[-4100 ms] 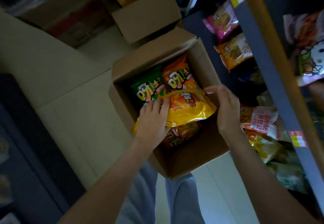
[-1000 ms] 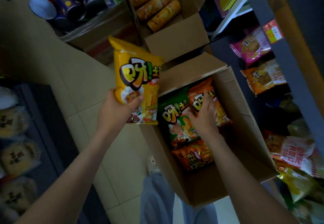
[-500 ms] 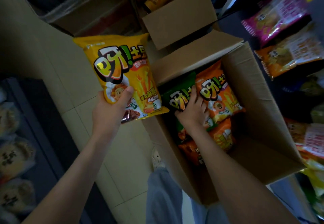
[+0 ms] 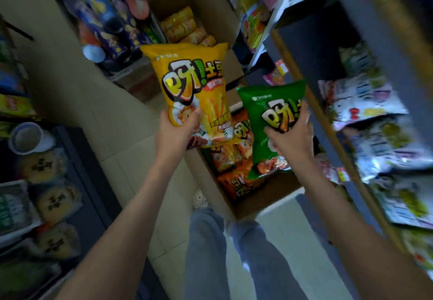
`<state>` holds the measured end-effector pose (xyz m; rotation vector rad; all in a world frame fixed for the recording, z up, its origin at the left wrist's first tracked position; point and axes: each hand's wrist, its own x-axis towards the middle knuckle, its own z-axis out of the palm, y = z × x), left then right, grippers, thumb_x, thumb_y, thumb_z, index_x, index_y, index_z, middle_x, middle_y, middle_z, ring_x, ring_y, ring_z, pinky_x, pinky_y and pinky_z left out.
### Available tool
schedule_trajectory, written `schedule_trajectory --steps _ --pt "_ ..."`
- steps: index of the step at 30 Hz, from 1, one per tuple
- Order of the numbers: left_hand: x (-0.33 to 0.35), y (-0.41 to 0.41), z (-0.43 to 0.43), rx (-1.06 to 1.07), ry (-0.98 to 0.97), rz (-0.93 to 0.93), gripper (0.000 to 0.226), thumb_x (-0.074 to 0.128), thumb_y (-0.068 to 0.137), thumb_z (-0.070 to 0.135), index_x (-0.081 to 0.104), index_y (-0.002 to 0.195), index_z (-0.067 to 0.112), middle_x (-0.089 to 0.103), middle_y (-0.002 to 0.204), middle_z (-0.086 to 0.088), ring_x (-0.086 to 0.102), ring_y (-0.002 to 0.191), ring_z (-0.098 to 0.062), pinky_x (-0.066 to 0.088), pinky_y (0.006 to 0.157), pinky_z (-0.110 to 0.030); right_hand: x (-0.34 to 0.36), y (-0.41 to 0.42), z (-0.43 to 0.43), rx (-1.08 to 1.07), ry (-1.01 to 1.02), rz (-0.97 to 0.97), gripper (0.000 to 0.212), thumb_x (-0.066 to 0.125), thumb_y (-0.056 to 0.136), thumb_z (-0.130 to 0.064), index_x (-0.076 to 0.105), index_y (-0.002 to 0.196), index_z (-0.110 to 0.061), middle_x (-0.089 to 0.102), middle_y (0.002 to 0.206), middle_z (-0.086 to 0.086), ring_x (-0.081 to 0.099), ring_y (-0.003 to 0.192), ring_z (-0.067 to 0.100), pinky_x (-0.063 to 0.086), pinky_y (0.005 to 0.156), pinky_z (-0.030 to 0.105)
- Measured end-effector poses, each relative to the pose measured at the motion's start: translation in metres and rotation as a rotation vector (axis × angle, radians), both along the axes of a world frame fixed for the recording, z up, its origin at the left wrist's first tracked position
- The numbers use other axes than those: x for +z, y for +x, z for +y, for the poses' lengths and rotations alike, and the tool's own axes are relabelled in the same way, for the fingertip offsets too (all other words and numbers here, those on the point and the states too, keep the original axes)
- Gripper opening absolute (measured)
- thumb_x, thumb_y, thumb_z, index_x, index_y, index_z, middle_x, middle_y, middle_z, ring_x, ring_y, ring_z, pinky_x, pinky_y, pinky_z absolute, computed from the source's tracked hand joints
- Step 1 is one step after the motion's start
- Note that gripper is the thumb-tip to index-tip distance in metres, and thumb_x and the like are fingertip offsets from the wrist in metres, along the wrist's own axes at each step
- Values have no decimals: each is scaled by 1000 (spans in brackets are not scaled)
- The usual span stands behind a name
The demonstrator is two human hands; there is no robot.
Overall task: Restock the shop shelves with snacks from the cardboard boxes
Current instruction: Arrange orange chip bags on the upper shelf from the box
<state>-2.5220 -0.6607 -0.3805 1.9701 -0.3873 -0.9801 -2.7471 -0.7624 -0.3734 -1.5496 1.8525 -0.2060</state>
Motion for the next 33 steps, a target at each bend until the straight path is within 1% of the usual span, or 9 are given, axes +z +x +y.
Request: schedule_trajectory --steps 4,7,11,14,20,24,26,29,33 --pt "102 -10 -17 -95 -80 -10 47 75 66 59 57 100 32 65 97 17 63 92 -2 53 85 -29 127 -21 6 -60 -161 -112 106 77 72 -39 8 152 -34 36 146 11 38 133 34 35 107 55" --pt "173 -20 -32 -192 -166 -37 43 73 76 53 55 108 30 60 96 21 57 87 4 46 76 -12 203 -33 13 -114 -286 -201 105 77 72 -39 8 151 -37 33 148 7 38 134 31 37 107 53" --pt "251 -40 -51 -342 -326 -20 46 74 70 59 57 105 35 66 107 15 65 100 -9 51 90 -32 284 -50 29 -233 -466 -320 105 80 71 -37 12 151 -34 35 148 3 38 135 24 39 109 46" --pt "299 -63 -63 -437 -439 9 35 74 79 43 57 107 32 66 101 17 65 94 -4 51 78 -21 333 -70 44 -317 -603 -338 105 82 69 -35 16 151 -31 42 143 0 43 130 20 40 107 44" --pt "364 -112 -74 -665 -634 76 36 73 81 38 56 112 37 64 102 22 60 87 15 45 69 -4 397 -116 87 -513 -829 -338 105 82 66 -41 17 149 -37 46 140 -4 47 127 17 40 106 42" --pt "386 -147 -80 -770 -706 71 61 74 63 63 58 116 36 66 112 15 62 105 -4 47 91 -28 426 -147 107 -656 -941 -413 103 79 60 -50 19 143 -45 52 133 -2 56 117 17 47 101 45" --pt "398 -165 -83 -784 -726 95 58 75 69 57 57 118 32 66 112 15 62 104 -6 46 88 -26 439 -162 108 -691 -986 -433 101 79 60 -49 21 143 -42 54 131 4 58 114 22 49 97 48" --pt "409 -189 -91 -777 -729 107 44 72 80 46 55 118 31 64 107 19 59 100 -1 42 80 -19 453 -182 95 -675 -1003 -407 98 81 68 -37 23 147 -30 51 132 2 54 118 18 45 101 38" --pt "417 -201 -112 -665 -733 158 53 72 80 47 51 124 26 61 112 15 58 107 -9 44 96 -30 469 -196 60 -661 -906 -412 86 82 71 -30 32 142 -22 56 119 -4 55 105 13 41 88 27"
